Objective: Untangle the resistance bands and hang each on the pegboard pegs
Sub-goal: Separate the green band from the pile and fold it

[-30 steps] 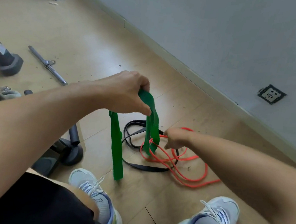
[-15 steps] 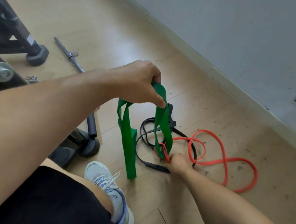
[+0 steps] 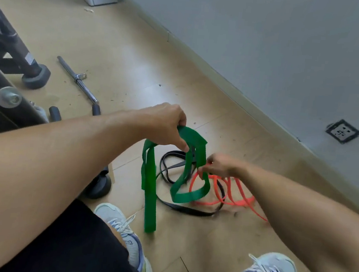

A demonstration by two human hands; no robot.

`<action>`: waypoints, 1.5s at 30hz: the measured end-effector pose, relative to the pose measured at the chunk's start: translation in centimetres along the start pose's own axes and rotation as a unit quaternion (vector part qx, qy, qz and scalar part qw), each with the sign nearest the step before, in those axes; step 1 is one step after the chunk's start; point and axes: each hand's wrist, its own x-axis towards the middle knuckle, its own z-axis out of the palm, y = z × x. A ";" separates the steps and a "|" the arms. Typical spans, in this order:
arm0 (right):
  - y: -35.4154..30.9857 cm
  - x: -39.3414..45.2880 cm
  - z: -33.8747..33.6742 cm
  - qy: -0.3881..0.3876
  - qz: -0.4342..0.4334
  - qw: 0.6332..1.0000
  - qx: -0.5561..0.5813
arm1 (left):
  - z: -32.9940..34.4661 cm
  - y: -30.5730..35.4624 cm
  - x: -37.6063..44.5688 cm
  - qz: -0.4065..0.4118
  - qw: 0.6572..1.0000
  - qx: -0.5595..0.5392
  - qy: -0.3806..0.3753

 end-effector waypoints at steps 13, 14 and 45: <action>-1.1 -15.3 -17.0 0.339 -0.243 0.874 0.251 | 0.9 0.1 0.3 -0.031 0.999 0.009 0.026; -1.0 -15.6 -16.8 0.343 -0.253 0.861 0.279 | 0.8 0.2 0.3 -0.032 0.999 0.007 0.025; -1.6 -11.3 -10.7 0.137 -0.180 0.974 0.016 | -1.2 2.8 -0.9 0.134 0.985 -0.043 0.098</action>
